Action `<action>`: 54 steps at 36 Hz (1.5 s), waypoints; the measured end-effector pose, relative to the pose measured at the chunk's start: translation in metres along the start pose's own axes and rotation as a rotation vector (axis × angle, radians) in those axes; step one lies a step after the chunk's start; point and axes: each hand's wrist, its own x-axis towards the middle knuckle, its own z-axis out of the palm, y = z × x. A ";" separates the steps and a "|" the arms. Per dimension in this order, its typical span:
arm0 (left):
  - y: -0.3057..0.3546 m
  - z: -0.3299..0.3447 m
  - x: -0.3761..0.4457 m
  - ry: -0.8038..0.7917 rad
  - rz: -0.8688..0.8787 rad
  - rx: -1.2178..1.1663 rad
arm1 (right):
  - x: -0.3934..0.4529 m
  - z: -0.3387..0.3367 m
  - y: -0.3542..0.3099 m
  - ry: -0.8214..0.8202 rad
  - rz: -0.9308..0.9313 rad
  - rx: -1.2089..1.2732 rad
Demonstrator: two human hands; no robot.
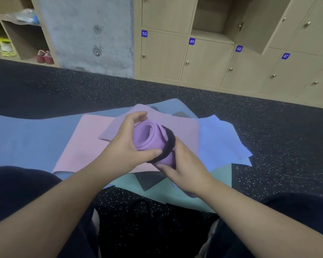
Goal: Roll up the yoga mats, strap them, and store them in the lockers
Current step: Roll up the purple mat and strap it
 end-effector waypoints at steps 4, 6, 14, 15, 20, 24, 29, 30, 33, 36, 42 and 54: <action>-0.001 0.008 0.000 0.128 -0.015 -0.078 | -0.001 -0.007 -0.006 0.021 0.133 0.073; -0.002 0.011 0.001 0.156 -0.051 -0.143 | 0.001 -0.008 -0.007 0.036 0.172 0.091; -0.002 0.008 0.007 0.176 -0.076 -0.161 | 0.003 -0.008 -0.008 0.084 0.196 0.176; -0.002 0.007 0.007 0.175 -0.076 -0.166 | 0.002 -0.008 -0.007 0.098 0.189 0.200; -0.006 0.004 0.008 0.155 -0.075 -0.143 | 0.000 -0.010 -0.004 0.143 0.138 0.279; -0.009 0.003 0.008 0.133 -0.075 -0.138 | 0.000 -0.008 -0.006 0.155 0.076 0.227; -0.011 0.002 0.010 0.168 -0.081 -0.191 | 0.002 -0.005 -0.001 0.095 0.019 0.126; -0.010 0.000 0.010 0.181 -0.076 -0.196 | 0.002 -0.005 0.001 0.082 0.019 0.107; -0.007 -0.006 0.011 0.228 -0.048 -0.231 | 0.002 -0.006 0.009 0.015 0.045 0.031; -0.005 -0.011 0.013 0.280 -0.022 -0.258 | 0.002 -0.002 0.013 -0.065 0.070 0.009; -0.001 -0.017 0.014 0.288 -0.023 -0.264 | 0.000 0.007 0.012 -0.129 0.203 0.196; -0.018 0.009 0.015 0.183 -0.116 -0.326 | 0.001 0.011 -0.004 -0.006 0.264 0.146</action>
